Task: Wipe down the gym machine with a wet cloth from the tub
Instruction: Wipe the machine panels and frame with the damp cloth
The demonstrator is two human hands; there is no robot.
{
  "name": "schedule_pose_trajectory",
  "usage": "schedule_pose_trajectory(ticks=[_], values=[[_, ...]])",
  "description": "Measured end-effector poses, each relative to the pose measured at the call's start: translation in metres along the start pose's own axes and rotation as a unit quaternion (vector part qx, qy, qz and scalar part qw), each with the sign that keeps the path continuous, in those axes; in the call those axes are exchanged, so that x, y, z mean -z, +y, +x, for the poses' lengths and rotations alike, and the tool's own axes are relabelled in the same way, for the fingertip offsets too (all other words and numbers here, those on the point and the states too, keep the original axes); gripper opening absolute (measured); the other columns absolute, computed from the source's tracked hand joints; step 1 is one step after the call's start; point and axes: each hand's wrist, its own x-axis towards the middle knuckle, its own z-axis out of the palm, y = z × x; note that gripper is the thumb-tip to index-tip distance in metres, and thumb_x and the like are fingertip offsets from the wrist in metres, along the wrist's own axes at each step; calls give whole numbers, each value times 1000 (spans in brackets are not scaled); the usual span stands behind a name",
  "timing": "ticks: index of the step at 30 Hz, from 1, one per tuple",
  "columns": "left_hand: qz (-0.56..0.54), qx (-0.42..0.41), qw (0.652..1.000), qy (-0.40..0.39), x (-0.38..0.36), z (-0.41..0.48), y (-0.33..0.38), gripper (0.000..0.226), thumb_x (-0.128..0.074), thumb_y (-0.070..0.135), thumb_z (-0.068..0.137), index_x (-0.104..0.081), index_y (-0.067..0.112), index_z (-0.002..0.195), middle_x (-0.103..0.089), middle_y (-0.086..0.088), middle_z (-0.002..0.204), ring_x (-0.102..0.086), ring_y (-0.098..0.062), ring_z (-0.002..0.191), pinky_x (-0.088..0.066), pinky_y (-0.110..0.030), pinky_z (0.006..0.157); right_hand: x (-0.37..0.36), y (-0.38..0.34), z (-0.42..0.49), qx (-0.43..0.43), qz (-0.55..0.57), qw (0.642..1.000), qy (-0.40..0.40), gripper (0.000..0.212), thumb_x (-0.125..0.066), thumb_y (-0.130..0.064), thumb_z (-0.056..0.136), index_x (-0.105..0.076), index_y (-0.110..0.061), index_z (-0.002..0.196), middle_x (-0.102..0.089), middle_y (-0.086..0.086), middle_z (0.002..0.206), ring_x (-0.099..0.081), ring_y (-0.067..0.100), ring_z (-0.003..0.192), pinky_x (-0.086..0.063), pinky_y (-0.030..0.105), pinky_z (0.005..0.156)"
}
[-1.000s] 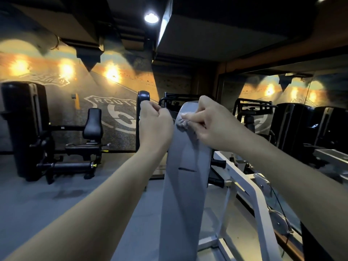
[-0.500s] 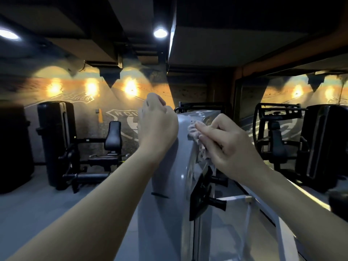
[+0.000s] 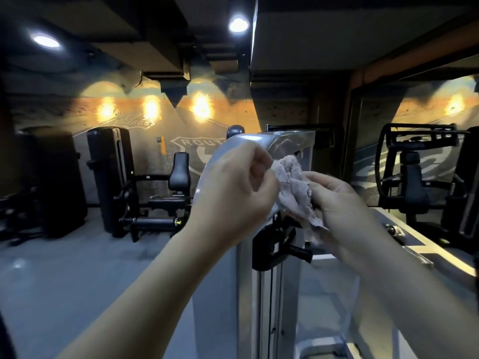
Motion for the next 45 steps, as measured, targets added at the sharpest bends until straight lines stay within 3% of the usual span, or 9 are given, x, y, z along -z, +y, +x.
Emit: schedule_pose_trajectory(ticks=[10,14,18,22,26,34,39,42,45], values=[[-122,194,968,-107,52,-59,11,44,-87,54,67,-71,26,97,-73,6,84,-71,-12,78,-61,-37,73,-36,29,-52,31,-75,996,-28,15,-67,-37,95,-76,-29,103,-73,20,101,-68,28,88,-55,40,81],[-164,231,951,-125,93,-83,-12,25,-84,33,81,-71,20,99,-75,1,84,-73,-16,76,-60,-36,70,-79,43,-75,51,-116,991,-49,16,-68,-36,92,-78,-33,105,-78,4,105,-73,24,104,-55,47,95],[-248,290,917,-116,139,-114,-46,7,-75,16,90,-73,13,85,-71,-2,69,-61,-12,61,-42,-20,52,-142,66,-95,43,-193,980,-31,29,-74,-39,84,-72,-27,111,-78,-7,100,-75,14,91,-61,35,80],[-291,384,871,-96,184,-152,-94,17,-64,11,99,-76,5,87,-74,-13,77,-68,-21,70,-63,-39,70,-202,111,-102,1,-238,971,-25,23,-79,-22,88,-70,-30,107,-74,-11,89,-62,10,53,-47,26,45],[-270,521,810,-6,222,-193,-153,23,-56,12,102,-76,8,90,-75,-8,82,-70,-19,75,-61,-33,65,-239,170,-100,-87,-238,967,-35,2,-71,-24,95,-72,-22,96,-71,-6,77,-59,10,59,-41,19,51],[-210,626,748,69,232,-262,-256,32,-38,8,102,-54,9,75,-59,-1,48,-56,-15,44,-52,-34,63,-286,288,-80,-287,-49,956,36,15,-57,-10,103,-59,-14,88,-62,8,81,-58,20,73,-49,32,69],[-246,624,730,-133,197,-291,-314,64,-38,39,110,-61,-15,87,-67,-28,66,-68,-34,69,-62,-39,79,-282,373,-50,-359,-50,927,94,19,-47,-11,107,-57,-15,92,-67,5,84,-61,21,76,-53,37,73],[-233,635,715,-178,163,-301,-366,25,-62,16,101,-40,9,107,-62,-14,81,-59,-23,68,-60,-42,75,-273,425,-24,-368,-64,917,141,15,-47,-10,105,-56,-21,101,-63,4,93,-57,18,78,-47,34,70],[-242,628,712,-201,124,-301,-426,40,-63,-1,95,-36,23,113,-54,-12,88,-58,-24,73,-59,-44,80,-257,471,7,-357,-46,914,188,18,-53,-12,102,-57,-26,114,-62,-1,86,-57,13,71,-47,29,66]])
